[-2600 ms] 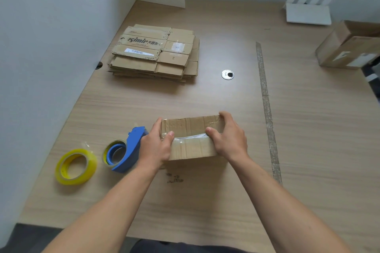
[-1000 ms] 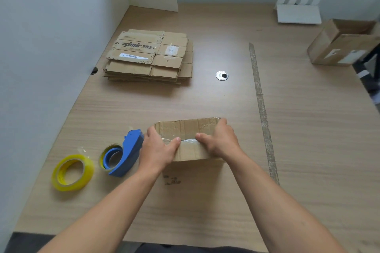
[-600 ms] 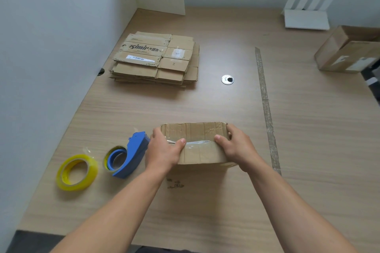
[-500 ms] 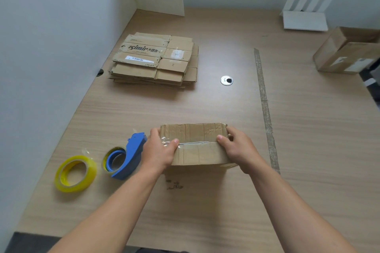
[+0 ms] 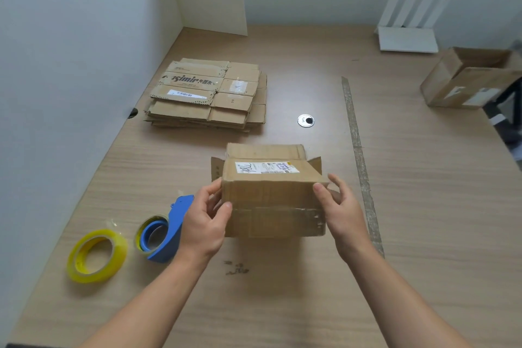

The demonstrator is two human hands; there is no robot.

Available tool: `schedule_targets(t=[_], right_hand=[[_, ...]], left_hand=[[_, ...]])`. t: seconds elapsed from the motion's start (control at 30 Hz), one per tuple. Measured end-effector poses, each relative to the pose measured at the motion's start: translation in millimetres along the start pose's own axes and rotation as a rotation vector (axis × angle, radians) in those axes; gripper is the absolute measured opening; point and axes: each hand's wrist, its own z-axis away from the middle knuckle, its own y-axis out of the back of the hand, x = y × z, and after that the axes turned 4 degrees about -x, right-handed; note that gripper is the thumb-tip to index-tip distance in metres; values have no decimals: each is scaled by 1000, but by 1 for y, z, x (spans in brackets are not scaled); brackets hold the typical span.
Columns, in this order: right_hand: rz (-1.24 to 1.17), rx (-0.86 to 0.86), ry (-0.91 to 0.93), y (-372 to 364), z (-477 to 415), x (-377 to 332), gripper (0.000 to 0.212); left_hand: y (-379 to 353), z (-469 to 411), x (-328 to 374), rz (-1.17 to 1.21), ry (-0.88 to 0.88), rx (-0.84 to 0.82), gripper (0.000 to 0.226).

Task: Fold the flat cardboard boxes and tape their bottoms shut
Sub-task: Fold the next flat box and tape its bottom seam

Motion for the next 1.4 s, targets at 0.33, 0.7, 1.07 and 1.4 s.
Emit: schedule_targets(t=[0.33,0.7,1.07,1.4], right_hand=[[74,-91,-13,-9,10,18,36],[-43,-101,-191,-10,-9,22,47],[10,1,-301,-24,-9,38,34],[-150,-223,-168,-6,3,46,48]], left_hand=[[-7,-1,-4,-194,191,20,59],[3,-9,-15,24,321,26,45],[-3,-14,-15,-238,346,145,11],[9,-10,-29,-254,329,-121,45]])
